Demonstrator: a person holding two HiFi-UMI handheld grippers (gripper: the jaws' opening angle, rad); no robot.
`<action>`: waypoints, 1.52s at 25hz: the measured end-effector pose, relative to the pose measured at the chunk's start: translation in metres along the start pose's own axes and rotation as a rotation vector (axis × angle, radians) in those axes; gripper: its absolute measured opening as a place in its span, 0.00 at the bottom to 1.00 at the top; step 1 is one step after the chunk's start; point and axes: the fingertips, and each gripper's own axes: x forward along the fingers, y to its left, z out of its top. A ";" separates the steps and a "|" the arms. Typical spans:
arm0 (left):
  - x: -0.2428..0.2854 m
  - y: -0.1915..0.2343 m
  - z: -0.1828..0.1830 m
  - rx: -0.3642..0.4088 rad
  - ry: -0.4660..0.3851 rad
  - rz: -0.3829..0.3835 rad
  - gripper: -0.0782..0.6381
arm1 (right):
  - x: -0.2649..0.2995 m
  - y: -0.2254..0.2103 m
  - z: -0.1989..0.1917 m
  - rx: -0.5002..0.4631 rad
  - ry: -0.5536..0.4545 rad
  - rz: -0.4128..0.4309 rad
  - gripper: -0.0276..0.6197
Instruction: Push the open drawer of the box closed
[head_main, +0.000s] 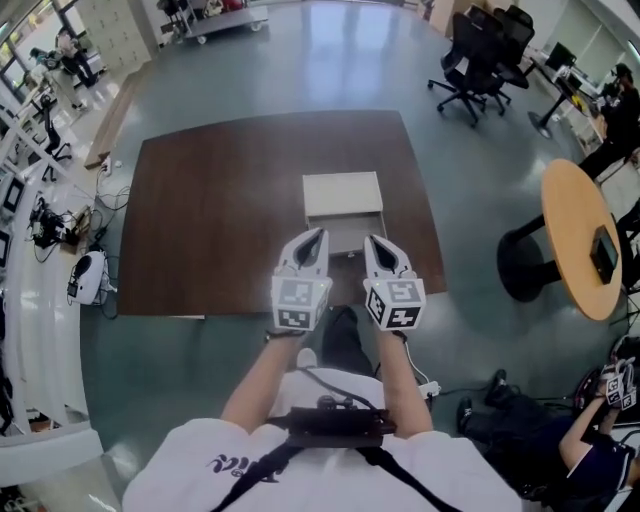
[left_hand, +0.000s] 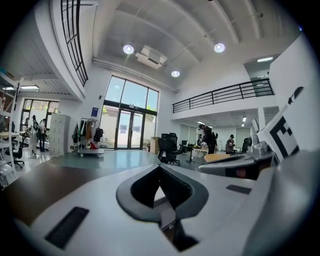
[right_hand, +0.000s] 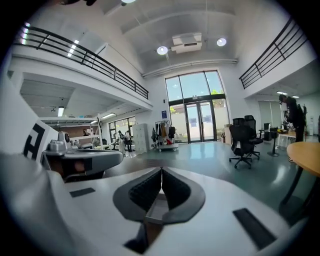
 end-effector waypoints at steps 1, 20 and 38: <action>0.005 0.000 -0.007 0.002 0.013 -0.011 0.12 | 0.002 -0.007 -0.006 0.010 0.013 -0.008 0.05; 0.081 -0.043 -0.102 -0.040 0.211 -0.157 0.12 | 0.003 -0.086 -0.170 0.289 0.296 -0.052 0.05; 0.101 -0.022 -0.150 -0.039 0.323 -0.138 0.12 | 0.086 -0.058 -0.268 0.390 0.522 0.066 0.18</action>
